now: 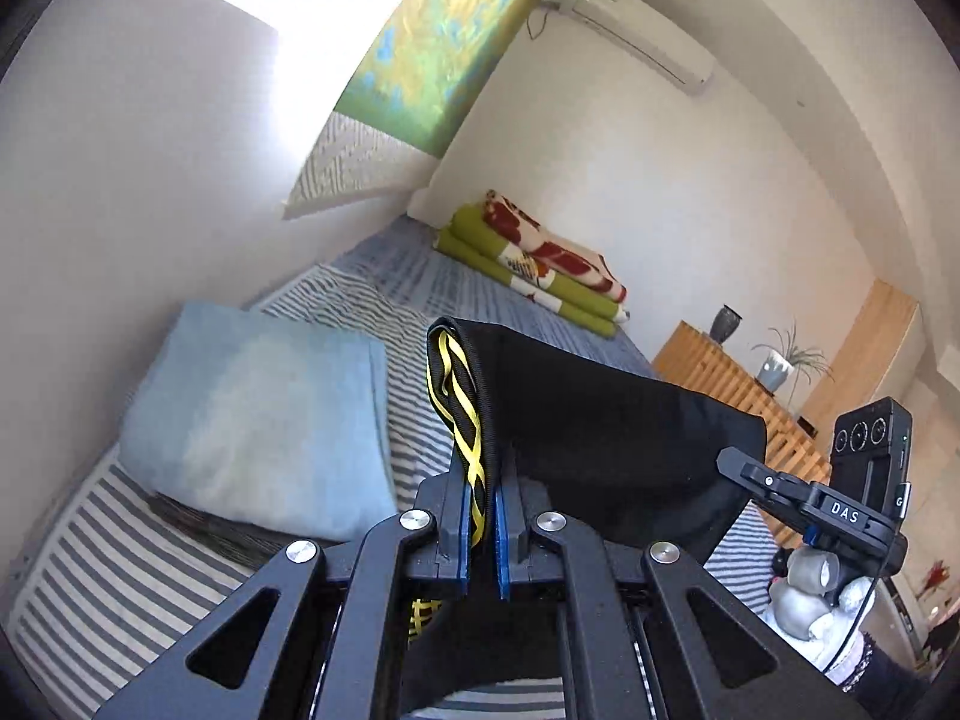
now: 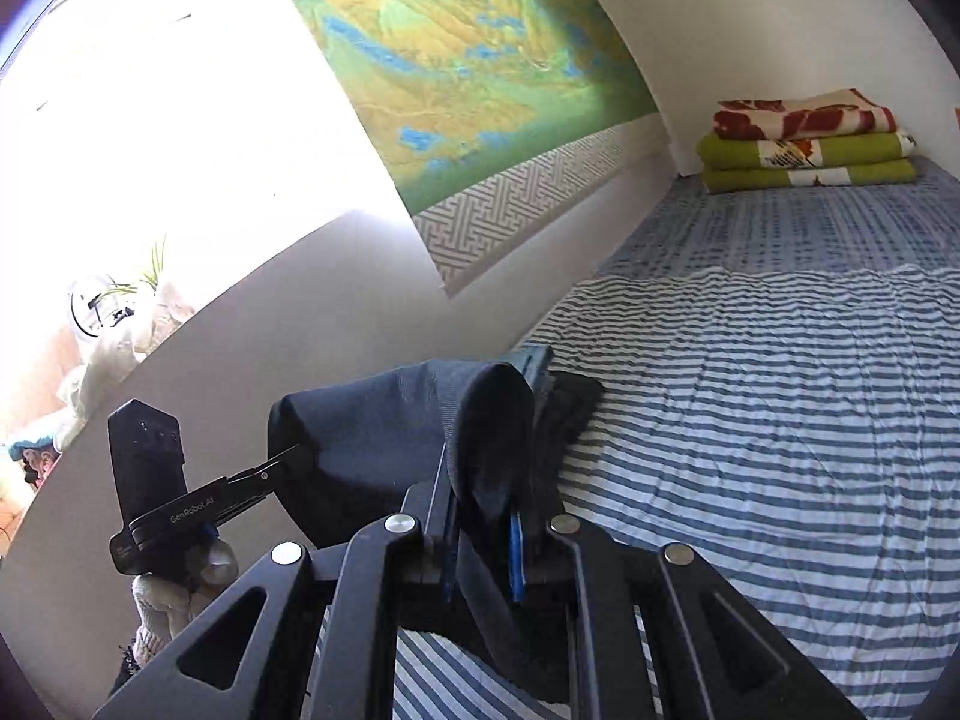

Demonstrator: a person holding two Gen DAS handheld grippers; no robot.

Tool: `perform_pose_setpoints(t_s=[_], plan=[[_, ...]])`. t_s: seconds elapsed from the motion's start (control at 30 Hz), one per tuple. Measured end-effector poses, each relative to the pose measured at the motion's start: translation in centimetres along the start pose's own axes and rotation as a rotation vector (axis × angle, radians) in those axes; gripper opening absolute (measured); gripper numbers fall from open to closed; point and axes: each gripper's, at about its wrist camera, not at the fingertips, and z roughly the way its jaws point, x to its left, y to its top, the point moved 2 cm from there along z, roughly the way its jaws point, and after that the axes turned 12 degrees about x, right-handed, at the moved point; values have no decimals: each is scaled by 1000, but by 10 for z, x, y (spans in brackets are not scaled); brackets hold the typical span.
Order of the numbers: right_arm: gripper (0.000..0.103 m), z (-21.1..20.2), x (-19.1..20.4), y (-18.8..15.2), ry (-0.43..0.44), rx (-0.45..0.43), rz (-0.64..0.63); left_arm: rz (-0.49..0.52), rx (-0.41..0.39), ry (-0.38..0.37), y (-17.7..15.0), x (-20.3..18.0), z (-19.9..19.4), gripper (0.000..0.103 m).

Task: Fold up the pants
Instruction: 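Carry the folded pants with both tools onto the clothes stack by the wall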

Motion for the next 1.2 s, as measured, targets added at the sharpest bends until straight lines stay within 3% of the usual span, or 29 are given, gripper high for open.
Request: perform_pose_setpoints(t_s=[0.13,0.27,0.4,0.57,0.63,0.7,0.77,0.83,0.93,1.0,1.07,1.2], plan=[[11,48,33,32,26,5,-50,-16,-40,54,32,45,-18,5],[11,110,45,65,49,31,-58,-49,-57,82,68,104,-8,5],[11,180,29,97,51,61,-29,-133,-19,85,104,175,41,5],[11,284,-26,125,24,151,90,-235,105,112,123,258,139,6],[16,321,-47,131,-21,206,105,-279,127,190,127,281,162,15],[17,350,-65,133,-96,291,112,-254,94,238,133,292,174,33],[23,357,-79,133,-108,317,136,-254,71,202,136,297,180,33],[35,345,-85,130,-87,284,145,-193,76,206,135,293,189,33],[36,323,-85,127,-100,243,134,-131,115,177,127,275,209,33],[36,307,-82,125,-112,215,119,-80,136,218,123,260,227,32],[36,289,-71,123,-125,180,98,-51,164,213,116,251,242,32],[36,264,-44,102,-74,173,21,61,239,278,86,221,274,33]])
